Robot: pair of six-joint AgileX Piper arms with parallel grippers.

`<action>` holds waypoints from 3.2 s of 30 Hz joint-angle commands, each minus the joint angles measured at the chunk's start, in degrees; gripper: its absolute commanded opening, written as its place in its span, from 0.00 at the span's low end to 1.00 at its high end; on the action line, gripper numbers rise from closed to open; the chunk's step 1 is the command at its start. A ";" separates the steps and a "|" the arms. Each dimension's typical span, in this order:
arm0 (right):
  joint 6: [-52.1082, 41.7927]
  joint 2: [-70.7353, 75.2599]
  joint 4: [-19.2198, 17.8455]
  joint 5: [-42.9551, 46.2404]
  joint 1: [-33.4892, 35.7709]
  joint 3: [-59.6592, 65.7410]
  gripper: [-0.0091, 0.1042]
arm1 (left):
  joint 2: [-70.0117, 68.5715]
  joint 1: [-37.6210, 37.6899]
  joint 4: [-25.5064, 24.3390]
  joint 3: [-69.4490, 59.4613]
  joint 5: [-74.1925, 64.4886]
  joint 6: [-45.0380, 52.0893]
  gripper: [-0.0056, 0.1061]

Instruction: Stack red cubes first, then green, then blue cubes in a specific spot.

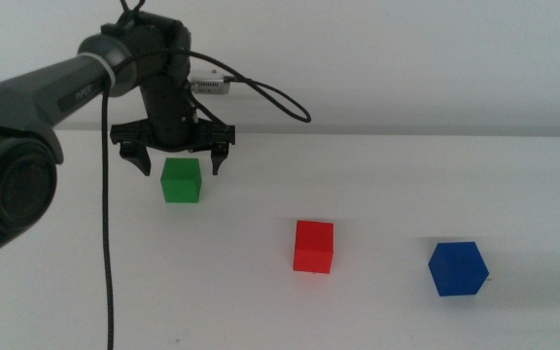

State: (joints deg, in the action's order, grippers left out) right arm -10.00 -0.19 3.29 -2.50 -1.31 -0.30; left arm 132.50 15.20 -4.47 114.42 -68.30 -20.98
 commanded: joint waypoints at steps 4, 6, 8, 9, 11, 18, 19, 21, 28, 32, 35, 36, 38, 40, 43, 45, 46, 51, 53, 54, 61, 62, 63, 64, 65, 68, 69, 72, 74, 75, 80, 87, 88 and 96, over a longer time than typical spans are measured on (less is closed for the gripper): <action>-0.14 2.24 -0.31 0.22 -0.34 2.46 0.90 | 1.19 -0.34 0.25 0.17 2.24 -0.56 0.89; -0.14 2.24 -0.31 0.22 -0.34 2.46 0.90 | 1.65 -0.34 0.36 0.17 2.79 -0.56 0.89; -0.14 2.24 -0.31 0.22 -0.34 2.46 0.90 | 1.92 -0.34 0.36 0.17 2.79 -0.56 0.89; -0.14 2.24 -0.31 0.22 -0.34 2.46 0.90 | 2.03 -0.34 0.36 0.17 2.79 -0.46 0.89; -0.14 2.24 -0.31 0.22 -0.34 2.46 0.90 | 2.15 -0.34 0.07 0.17 2.79 -0.46 0.87; -0.14 2.24 -0.31 0.22 -0.34 2.46 0.90 | 2.23 -0.43 -1.00 0.17 3.15 -0.33 0.64; -0.14 2.24 -0.31 0.22 -0.34 2.46 0.90 | 2.27 -0.43 -1.00 0.17 2.84 -0.33 0.58; -0.14 2.24 -0.31 0.22 -0.34 2.46 0.90 | 2.36 -0.56 -1.00 0.17 1.82 -0.33 0.42; -0.14 2.24 -0.31 0.22 -0.34 2.46 0.90 | -1.51 -0.91 1.06 0.25 -7.03 -0.40 0.03; -0.14 2.24 -0.31 0.22 -0.34 2.46 0.90 | -10.01 2.78 -0.90 -5.15 -6.88 -5.02 0.04; -0.14 2.24 -0.31 0.22 -0.34 2.46 0.90 | -16.28 7.36 -1.02 -10.05 -6.88 -10.66 0.04; -0.14 2.24 -0.31 0.22 -0.34 2.46 0.90 | -17.34 9.26 -1.02 -11.09 -6.88 -11.97 0.04; -0.14 2.24 -0.31 0.22 -0.34 2.46 0.90 | -18.44 13.22 -1.40 -11.18 -6.88 -13.20 0.04; -0.14 2.24 -0.31 0.22 -0.34 2.46 0.90 | -18.15 16.56 -1.67 -10.51 -6.88 -15.49 0.04; -0.14 2.24 -0.31 0.22 -0.34 2.46 0.90 | -17.23 20.93 -1.52 -9.88 -6.88 -18.49 0.04; -0.14 2.24 -0.31 0.22 -0.34 2.46 0.90 | -16.83 23.19 -2.42 -9.63 -6.88 -19.97 0.04; -0.14 2.24 -0.31 0.22 -0.34 2.46 0.90 | -16.42 24.00 -2.78 -9.63 -6.75 -20.71 0.04; -0.14 2.24 -0.31 0.22 -0.34 2.46 0.90 | -15.29 24.90 -0.70 -9.54 -5.25 -21.71 0.04; -0.14 2.24 -0.31 0.22 -0.34 2.46 0.90 | -14.70 24.90 -0.43 -9.54 -5.13 -23.27 0.04; -0.14 2.24 -0.31 0.22 -0.34 2.46 0.90 | -14.60 24.90 -0.54 -9.54 -4.87 -23.59 0.04; -0.14 2.24 -0.31 0.22 -0.34 2.46 0.90 | -12.05 26.20 -0.66 -6.38 -5.57 -23.32 0.04; -0.14 2.24 -0.31 0.22 -0.34 2.46 0.90 | -11.46 26.57 -1.12 -5.21 -6.44 -23.31 0.04; -0.14 2.24 -0.31 0.22 -0.34 2.46 0.90 | -10.69 26.88 -1.39 -4.23 -6.85 -23.01 0.04; -0.14 2.24 -0.31 0.22 -0.34 2.46 0.90 | -10.08 27.18 -1.67 -3.28 -6.85 -22.76 0.04; -0.14 2.24 -0.31 0.22 -0.34 2.46 0.90 | -9.57 27.19 -1.67 -2.54 -6.85 -22.76 0.04; -0.14 2.24 -0.31 0.22 -0.34 2.46 0.90 | -8.87 27.19 -0.90 -2.21 -6.85 -22.13 0.04; -0.14 2.24 -0.31 0.22 -0.34 2.46 0.90 | -8.57 27.19 -0.90 -2.21 -6.85 -21.27 0.04; -0.14 2.24 -0.31 0.22 -0.34 2.46 0.90 | -8.46 27.19 -0.29 -2.21 -6.85 -20.14 0.04; -0.14 2.24 -0.31 0.22 -0.34 2.46 0.90 | -8.57 27.19 -0.18 -2.21 -6.85 -20.14 0.04; -0.14 2.24 -0.31 0.22 -0.34 2.46 0.90 | -8.57 27.19 -0.18 -2.21 -6.85 -20.14 0.04; -0.14 2.24 -0.31 0.22 -0.34 2.46 0.90 | -8.46 27.19 -1.69 -2.21 -6.85 -21.71 0.04; -0.14 2.24 -0.31 0.22 -0.34 2.46 0.90 | -7.53 27.08 -2.13 -2.21 -6.85 -23.10 0.07; -0.14 2.24 -0.31 0.22 -0.34 2.46 0.90 | -7.33 27.08 -1.76 -2.21 -6.85 -23.10 0.08; -0.14 2.24 -0.31 0.22 -0.34 2.46 0.90 | -7.42 27.08 0.21 -3.37 -6.85 -22.75 0.08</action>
State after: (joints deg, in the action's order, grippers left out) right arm -10.00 -0.19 3.29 -2.50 -1.31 -0.30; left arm 125.34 42.30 -5.13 111.58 -69.83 -43.40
